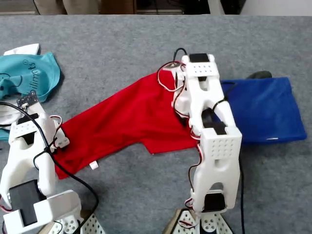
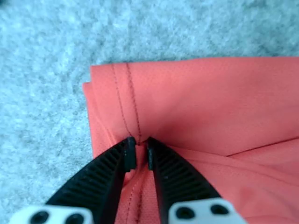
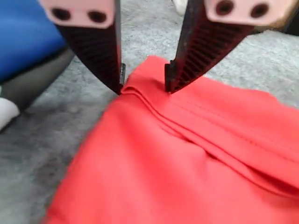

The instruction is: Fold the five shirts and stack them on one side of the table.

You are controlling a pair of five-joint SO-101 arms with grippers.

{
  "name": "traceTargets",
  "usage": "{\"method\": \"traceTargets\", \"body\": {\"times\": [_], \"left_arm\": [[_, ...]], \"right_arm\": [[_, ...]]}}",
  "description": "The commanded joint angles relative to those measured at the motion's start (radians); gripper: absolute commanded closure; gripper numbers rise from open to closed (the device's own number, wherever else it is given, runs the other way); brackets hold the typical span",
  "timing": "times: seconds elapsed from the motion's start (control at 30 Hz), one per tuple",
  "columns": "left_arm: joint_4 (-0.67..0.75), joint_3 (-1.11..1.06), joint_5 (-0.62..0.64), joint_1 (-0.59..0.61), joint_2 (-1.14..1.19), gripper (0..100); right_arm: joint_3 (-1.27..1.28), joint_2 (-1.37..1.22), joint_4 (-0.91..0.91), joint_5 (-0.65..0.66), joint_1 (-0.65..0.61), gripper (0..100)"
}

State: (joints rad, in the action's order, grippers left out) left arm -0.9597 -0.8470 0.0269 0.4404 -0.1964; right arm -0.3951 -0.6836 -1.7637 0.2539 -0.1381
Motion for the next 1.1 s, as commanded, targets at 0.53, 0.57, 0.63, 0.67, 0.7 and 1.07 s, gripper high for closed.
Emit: {"method": "traceTargets", "body": {"times": [0.53,0.57,0.63,0.67,0.7,1.07], "left_arm": [[0.005,0.014,-0.005,0.002,0.004,95],[0.005,0.014,-0.005,0.002,0.004,95],[0.005,0.014,-0.005,0.002,0.004,95],[0.005,0.014,-0.005,0.002,0.004,95],[0.005,0.014,-0.005,0.002,0.004,95],[0.005,0.014,-0.006,0.002,0.004,95]], "right_arm": [[-0.074,0.012,-0.018,-0.029,-0.016,92.1],[-0.074,0.012,-0.018,-0.029,-0.016,92.1],[-0.071,0.012,-0.018,-0.029,-0.016,92.2],[-0.071,0.012,-0.018,-0.029,-0.015,92.2],[-0.071,0.012,-0.018,-0.031,-0.013,92.4],[-0.074,0.056,-0.021,-0.032,-0.012,99.5]]}}
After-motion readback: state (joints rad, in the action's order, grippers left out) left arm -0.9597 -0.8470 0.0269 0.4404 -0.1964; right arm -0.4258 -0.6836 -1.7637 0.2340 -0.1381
